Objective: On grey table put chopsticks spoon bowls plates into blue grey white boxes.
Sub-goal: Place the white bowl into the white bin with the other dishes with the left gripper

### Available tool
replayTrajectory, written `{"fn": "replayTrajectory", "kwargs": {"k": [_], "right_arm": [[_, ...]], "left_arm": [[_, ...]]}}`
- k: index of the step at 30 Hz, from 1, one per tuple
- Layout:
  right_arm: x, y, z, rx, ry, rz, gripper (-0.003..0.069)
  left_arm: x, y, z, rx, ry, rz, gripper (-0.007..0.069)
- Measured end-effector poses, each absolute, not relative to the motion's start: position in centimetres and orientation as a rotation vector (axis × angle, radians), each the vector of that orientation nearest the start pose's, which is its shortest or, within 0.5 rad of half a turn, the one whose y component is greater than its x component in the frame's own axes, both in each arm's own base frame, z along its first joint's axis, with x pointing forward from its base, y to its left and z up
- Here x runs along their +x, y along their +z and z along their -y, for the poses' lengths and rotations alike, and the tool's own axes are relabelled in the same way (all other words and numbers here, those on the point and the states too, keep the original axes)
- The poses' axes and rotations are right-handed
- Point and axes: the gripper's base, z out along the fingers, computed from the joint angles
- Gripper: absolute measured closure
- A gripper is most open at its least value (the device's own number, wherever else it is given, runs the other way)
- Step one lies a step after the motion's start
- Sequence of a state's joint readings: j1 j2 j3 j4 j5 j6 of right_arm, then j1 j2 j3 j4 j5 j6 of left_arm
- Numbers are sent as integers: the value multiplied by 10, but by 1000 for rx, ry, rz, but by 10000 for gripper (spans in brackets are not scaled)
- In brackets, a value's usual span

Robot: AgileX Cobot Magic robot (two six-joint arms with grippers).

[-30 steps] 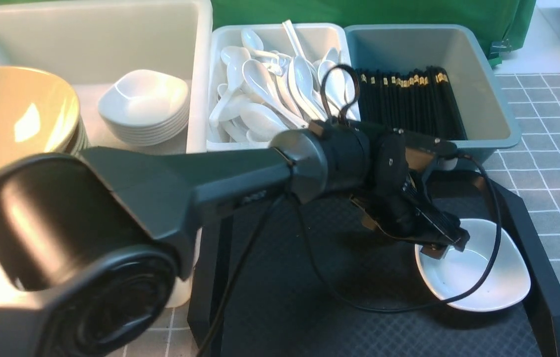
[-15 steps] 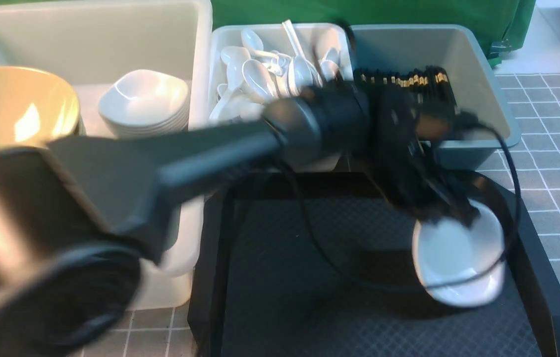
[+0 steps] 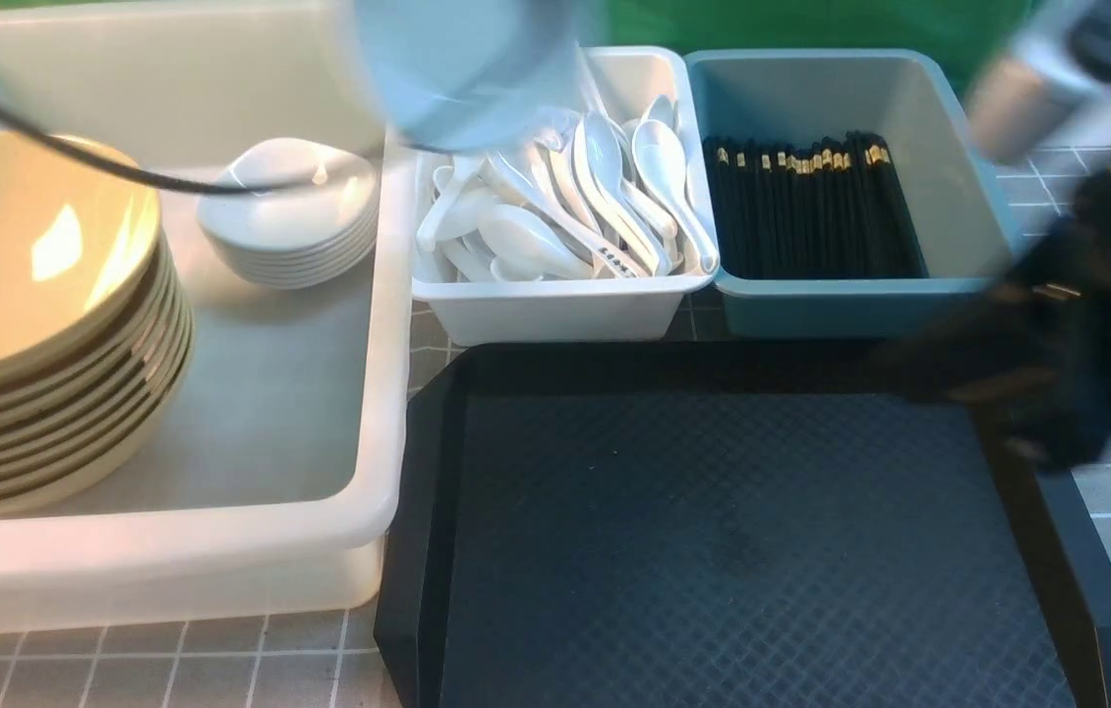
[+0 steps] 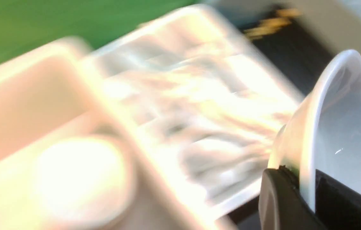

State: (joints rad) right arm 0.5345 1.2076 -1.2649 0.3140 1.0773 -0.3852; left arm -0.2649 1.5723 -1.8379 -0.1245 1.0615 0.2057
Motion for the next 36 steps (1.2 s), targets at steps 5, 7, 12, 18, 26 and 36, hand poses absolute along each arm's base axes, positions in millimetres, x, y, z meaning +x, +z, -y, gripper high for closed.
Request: {"fn": "replayTrajectory", "kwargs": {"k": [5,7,12,18,26,36], "right_arm": [[199,392,-200,-1260,478,-2176,614],[203,389,-213,-1310,457,-2167,614],[214,384,-223,-1343,393,-2171,614],[225,381,-221,-1321,255,-2153,614],[234,380,-222,-1291,180,-2112,614],[247,364,-230,-1312,131,-2130,614]], "left_arm": [[347,439,25,272,-86,-2311,622],[361,428,7,199,-87,-2322,622],[392,400,-11,102,-135,-2332,622],[444,336,-13,62,-184,-2361,622],[478,281,-17,14,-182,-2369,617],[484,261,-10,177,-120,-2401,227]]}}
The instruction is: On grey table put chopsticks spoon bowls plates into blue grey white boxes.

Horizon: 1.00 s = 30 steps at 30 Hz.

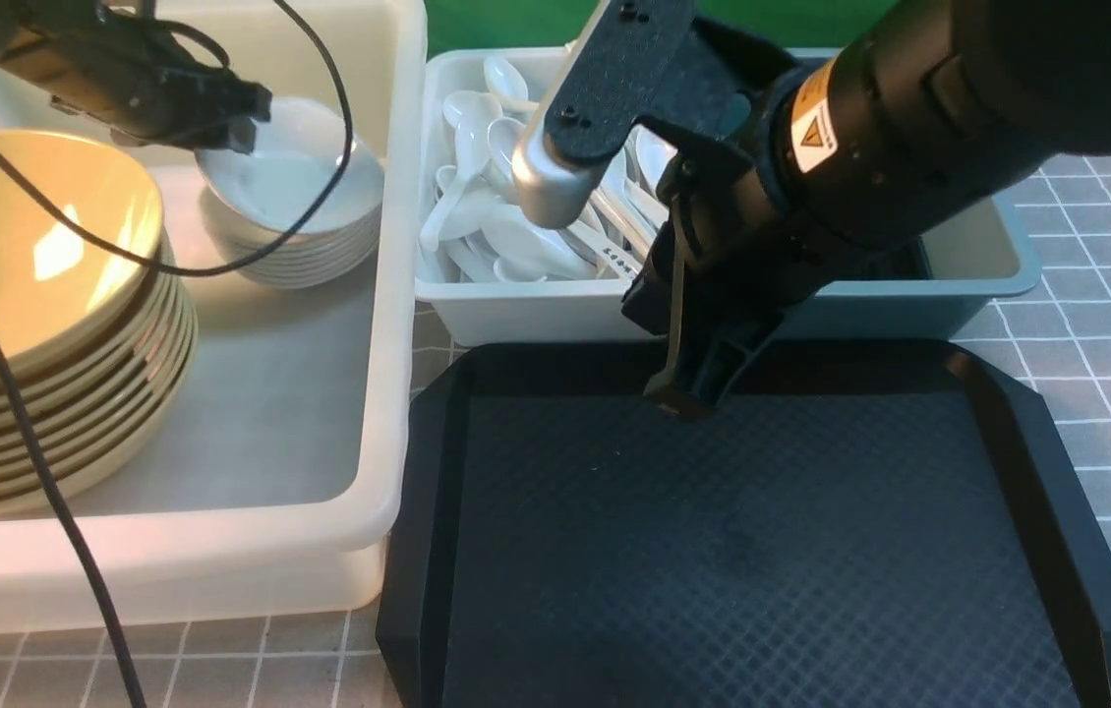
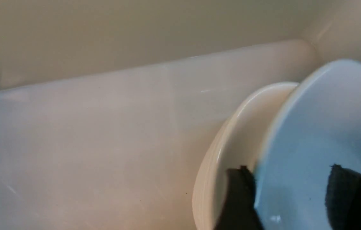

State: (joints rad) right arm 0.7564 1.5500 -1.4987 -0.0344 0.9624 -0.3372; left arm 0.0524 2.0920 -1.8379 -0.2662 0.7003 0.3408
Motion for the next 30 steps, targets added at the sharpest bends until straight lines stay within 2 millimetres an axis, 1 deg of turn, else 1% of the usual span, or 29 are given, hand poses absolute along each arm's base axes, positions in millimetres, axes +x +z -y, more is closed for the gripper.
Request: {"fn": "replayTrajectory", "kwargs": {"k": [1,4,5,6,7,9,10,11,12,14,15,16,17,18,19,20,21,22,23,24,25,26,27,28,29,30], "right_arm": [[248,364,-230,-1312,129,-2132,614],[248,363,-228,-1314,124,-2144,614],[248,363,-228,-1313,124,-2146,614],[249,362,-227,-1313,120,-2151,614],[249,362,-227,-1314,118,-2154,614],[249,362,-226,-1317,112,-2159,614],[249,362,-226,-1313,111,-2162,612],[249,362,-226,-1313,112,-2162,612],[248,364,-224,-1295,116,-2169,610],[249,369,-221,-1271,116,-2177,608],[250,373,-219,-1258,114,-2174,606],[250,377,-217,-1243,114,-2171,605],[249,383,-213,-1222,115,-2164,603],[248,385,-212,-1215,117,-2160,603],[246,391,-209,-1195,120,-2157,601],[244,395,-206,-1181,124,-2151,601],[241,399,-203,-1170,127,-2145,601],[235,409,-196,-1143,135,-2127,601],[233,412,-193,-1132,138,-2122,601],[228,420,-188,-1113,145,-2107,601],[226,422,-186,-1107,147,-2101,601],[219,431,-180,-1089,153,-2078,600],[214,437,-175,-1075,159,-2060,600],[213,438,-174,-1073,160,-2056,599],[203,448,-166,-1046,173,-2025,599],[202,448,-165,-1043,174,-2025,599]], "left_arm": [[484,262,-9,195,-104,-2401,162],[483,265,-10,226,-71,-2398,29],[482,267,-10,227,-68,-2396,29],[481,271,-10,236,-59,-2396,-1],[480,276,-10,241,-54,-2397,-15],[476,291,-10,227,-55,-2388,-17],[471,309,-9,218,-54,-2380,-1],[470,312,-9,220,-52,-2379,4],[458,343,-4,232,-34,-2355,60],[442,375,2,267,0,-2319,139],[429,396,7,294,25,-2294,198],[414,416,13,318,50,-2262,251],[390,442,21,355,77,-2235,348],[386,446,22,360,81,-2230,377],[368,462,27,383,98,-2218,449],[350,476,30,394,99,-2203,505],[339,481,32,404,107,-2211,549],[309,494,35,398,91,-2217,600],[298,494,35,384,78,-2235,613],[281,495,33,368,68,-2245,624],[280,491,33,363,66,-2262,627],[262,482,31,341,55,-2296,632],[253,475,30,333,51,-2310,634],[248,476,29,328,53,-2299,634],[232,457,26,307,48,-2324,634],[226,458,25,303,49,-2307,634]]}}
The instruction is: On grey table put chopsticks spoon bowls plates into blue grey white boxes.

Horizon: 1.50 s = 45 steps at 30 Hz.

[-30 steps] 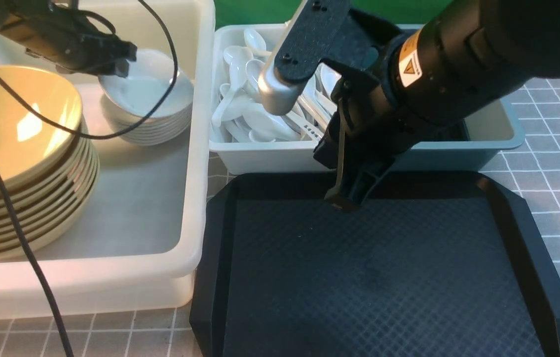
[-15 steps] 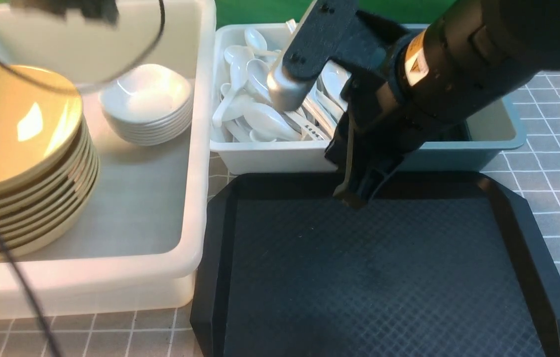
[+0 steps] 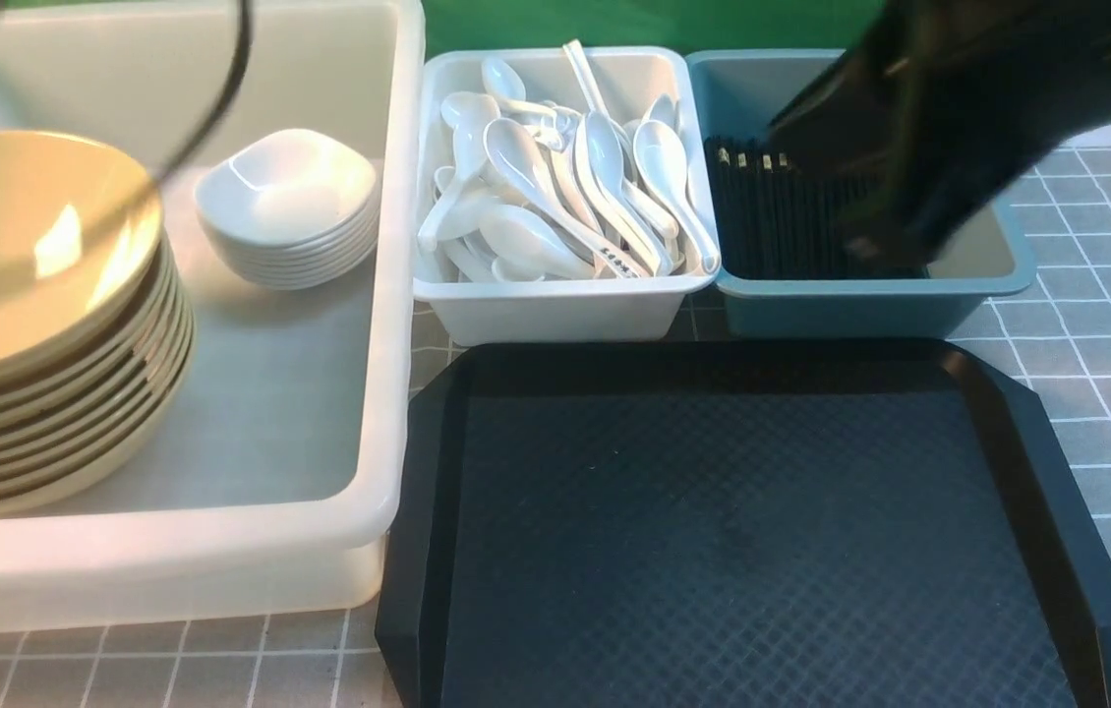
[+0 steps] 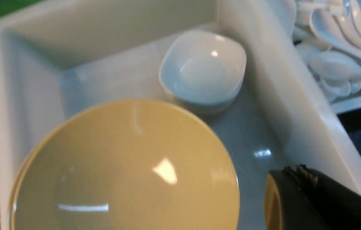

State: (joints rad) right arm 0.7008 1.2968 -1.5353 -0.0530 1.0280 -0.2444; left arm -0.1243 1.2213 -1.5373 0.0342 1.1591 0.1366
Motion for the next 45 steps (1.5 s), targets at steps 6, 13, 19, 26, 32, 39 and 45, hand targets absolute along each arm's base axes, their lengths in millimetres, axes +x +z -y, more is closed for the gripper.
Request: {"fn": "replayTrajectory", "kwargs": {"k": [6,13,19,26,32,39,45], "right_arm": [[165,439,-135,-951,227,-1922,596],[135,408,-110,-882,270,-1766,586],[111,392,-91,-821,301,-1634,580],[108,386,-89,-814,305,-1618,580],[108,387,-89,-813,306,-1617,580],[108,385,-89,-822,302,-1636,579],[108,384,-89,-823,302,-1639,569]], "left_arm": [[145,394,16,223,10,-2206,634],[84,336,8,186,-12,-2120,634],[43,302,3,176,-16,-2025,634],[23,294,0,165,-16,-1925,635],[20,294,5,148,-102,-1918,635],[19,294,11,128,-213,-1919,635],[19,294,12,125,-224,-1919,635]]}}
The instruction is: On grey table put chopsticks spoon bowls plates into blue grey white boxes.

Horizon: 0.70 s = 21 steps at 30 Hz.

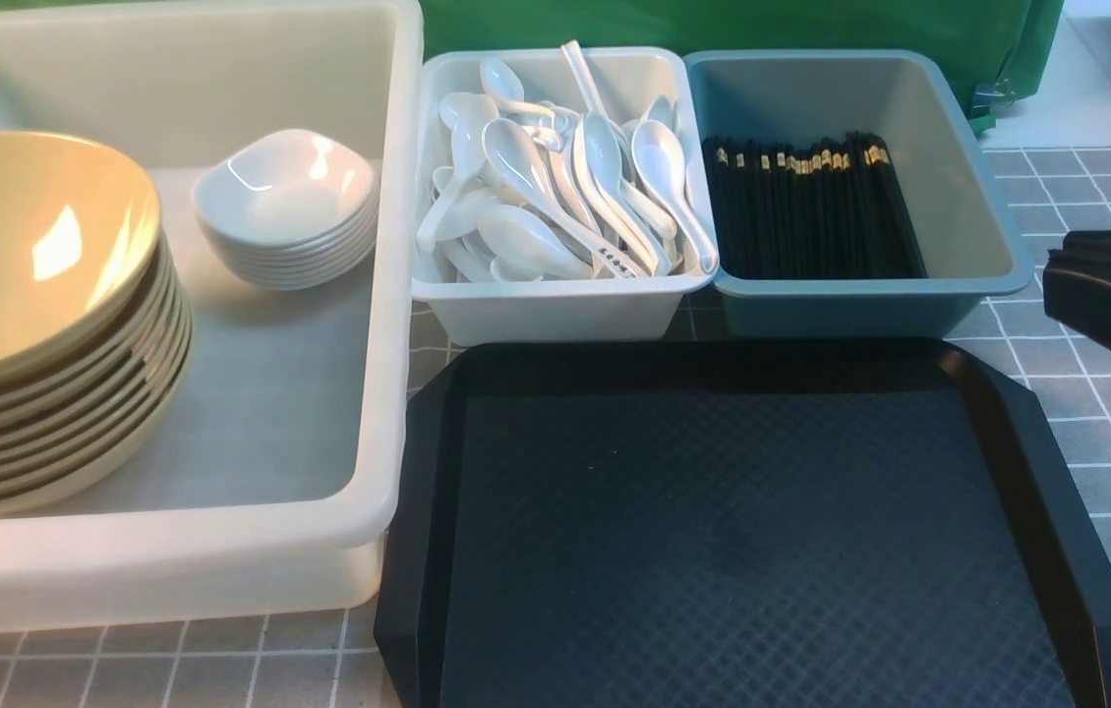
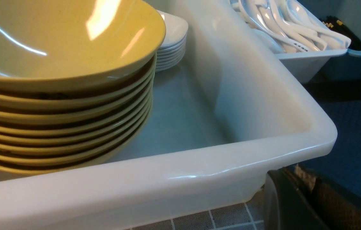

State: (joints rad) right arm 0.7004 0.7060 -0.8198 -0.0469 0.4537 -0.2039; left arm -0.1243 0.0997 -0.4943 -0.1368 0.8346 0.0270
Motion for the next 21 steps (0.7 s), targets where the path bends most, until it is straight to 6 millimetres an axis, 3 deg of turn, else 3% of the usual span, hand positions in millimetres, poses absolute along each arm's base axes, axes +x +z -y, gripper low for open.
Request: {"fn": "replayTrajectory", "kwargs": {"k": [9,15,21], "right_arm": [[109,383,-88,-822,281,-1615,561],[105,351,-80,-721,331,-1631,614],[92,301,-46,-427,306,-1593,628]], "left_arm": [[19,294,12,122,-228,-1923,635],[19,294,12,122,-229,-1923,635],[18,294,12,120,-233,-1923,635]]}}
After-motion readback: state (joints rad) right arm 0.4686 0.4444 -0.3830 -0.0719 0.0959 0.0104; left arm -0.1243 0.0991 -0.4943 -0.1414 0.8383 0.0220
